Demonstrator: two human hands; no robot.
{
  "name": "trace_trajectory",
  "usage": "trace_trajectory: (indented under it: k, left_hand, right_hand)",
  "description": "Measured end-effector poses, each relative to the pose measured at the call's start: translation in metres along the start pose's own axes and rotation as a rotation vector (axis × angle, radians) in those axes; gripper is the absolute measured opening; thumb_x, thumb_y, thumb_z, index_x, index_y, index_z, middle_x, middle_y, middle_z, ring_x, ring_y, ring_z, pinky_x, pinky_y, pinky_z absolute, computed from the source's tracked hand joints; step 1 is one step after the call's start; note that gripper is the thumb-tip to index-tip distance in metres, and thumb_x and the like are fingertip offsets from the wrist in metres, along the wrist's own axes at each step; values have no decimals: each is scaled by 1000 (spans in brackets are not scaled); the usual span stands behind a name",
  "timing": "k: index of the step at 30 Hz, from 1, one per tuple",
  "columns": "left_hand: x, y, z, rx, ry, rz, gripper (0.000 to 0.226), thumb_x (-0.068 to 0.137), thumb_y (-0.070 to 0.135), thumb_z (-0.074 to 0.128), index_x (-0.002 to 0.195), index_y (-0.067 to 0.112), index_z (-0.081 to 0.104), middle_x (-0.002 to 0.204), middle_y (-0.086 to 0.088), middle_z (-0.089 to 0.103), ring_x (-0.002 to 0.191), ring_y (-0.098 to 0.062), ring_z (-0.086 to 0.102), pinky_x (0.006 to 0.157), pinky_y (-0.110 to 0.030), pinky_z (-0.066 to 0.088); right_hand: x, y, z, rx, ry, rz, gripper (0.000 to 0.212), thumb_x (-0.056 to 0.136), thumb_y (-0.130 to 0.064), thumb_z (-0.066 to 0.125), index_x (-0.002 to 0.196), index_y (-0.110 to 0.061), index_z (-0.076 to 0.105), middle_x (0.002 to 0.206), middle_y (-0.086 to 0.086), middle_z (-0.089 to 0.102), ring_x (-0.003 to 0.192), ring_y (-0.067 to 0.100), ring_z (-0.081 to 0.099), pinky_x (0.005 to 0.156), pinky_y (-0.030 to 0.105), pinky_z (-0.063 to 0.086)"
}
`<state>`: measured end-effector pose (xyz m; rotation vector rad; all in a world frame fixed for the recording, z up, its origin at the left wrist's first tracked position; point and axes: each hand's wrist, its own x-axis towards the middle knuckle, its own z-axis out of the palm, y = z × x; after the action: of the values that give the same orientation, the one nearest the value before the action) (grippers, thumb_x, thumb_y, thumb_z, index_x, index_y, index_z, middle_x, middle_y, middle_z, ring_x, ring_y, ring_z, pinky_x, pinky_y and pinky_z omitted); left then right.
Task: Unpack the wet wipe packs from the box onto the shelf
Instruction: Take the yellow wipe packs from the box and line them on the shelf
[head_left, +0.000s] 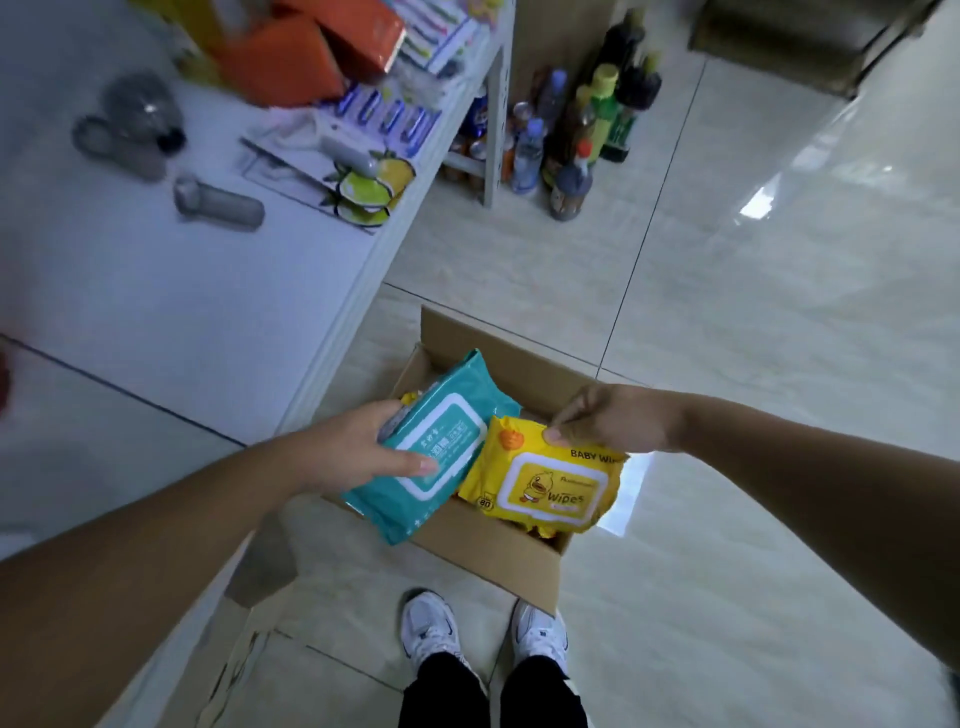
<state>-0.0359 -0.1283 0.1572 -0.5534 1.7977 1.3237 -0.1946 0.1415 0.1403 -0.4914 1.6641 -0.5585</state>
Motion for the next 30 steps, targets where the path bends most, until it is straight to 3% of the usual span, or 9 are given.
trace_trajectory:
  k: [5, 9, 15, 17, 20, 24, 28, 30]
  left_hand:
    - [-104, 116, -24, 108, 5, 72, 36, 88, 30, 76, 120, 23, 60, 109, 3, 75, 94, -14, 75, 84, -36, 61]
    - [-197, 195, -45, 135, 78, 151, 32, 90, 29, 74, 119, 22, 62, 110, 0, 76, 98, -20, 75, 91, -41, 59]
    - [-339, 266, -73, 194, 216, 210, 46, 85, 39, 77, 125, 25, 59, 112, 0, 76, 99, -23, 75, 94, -48, 57]
    - [-389, 277, -77, 204, 302, 239, 42, 86, 38, 74, 123, 23, 59, 111, 1, 76, 99, -21, 75, 92, -44, 59]
    - [-466, 279, -79, 215, 420, 256, 43, 88, 40, 70, 126, 22, 58, 113, 2, 75, 101, -20, 74, 92, -40, 59]
    - [-559, 253, -74, 192, 555, 228, 40, 92, 38, 68, 129, 27, 58, 116, 6, 75, 103, -18, 74, 91, -38, 59]
    - [-644, 208, -54, 170, 705, 153, 36, 90, 39, 71, 123, 26, 61, 113, 3, 76, 102, -20, 74, 91, -44, 59]
    - [-682, 179, -39, 152, 765, 115, 36, 90, 39, 72, 121, 25, 61, 113, 2, 76, 102, -21, 74, 91, -46, 59]
  right_hand:
    - [-120, -92, -58, 26, 98, -76, 30, 101, -29, 60, 88, -8, 78, 84, 4, 76, 74, 17, 69, 71, 27, 57]
    - [-211, -165, -99, 26, 135, -166, 29, 101, -26, 60, 84, -11, 77, 82, 6, 76, 70, 16, 69, 69, 27, 57]
    - [-313, -268, -128, -56, 245, -350, 38, 93, -39, 65, 82, -3, 69, 77, 15, 60, 62, 18, 58, 64, 26, 49]
    - [-337, -302, -128, -87, 275, -395, 39, 95, -39, 66, 76, -5, 69, 75, 15, 62, 64, 20, 60, 65, 29, 50]
    - [-364, -356, -118, -188, 262, -502, 56, 88, -50, 66, 87, 6, 66, 84, 30, 63, 76, 30, 59, 76, 41, 49]
    - [-387, -426, -86, -250, 209, -590, 45, 92, -42, 67, 88, 2, 73, 80, 14, 73, 71, 20, 66, 72, 28, 53]
    - [-396, -488, -36, -404, 109, -682, 68, 80, -57, 71, 92, 10, 68, 86, 22, 66, 75, 29, 58, 73, 34, 49]
    - [-400, -516, -4, -470, 80, -735, 60, 86, -48, 64, 86, 11, 64, 79, 19, 60, 71, 28, 52, 65, 29, 46]
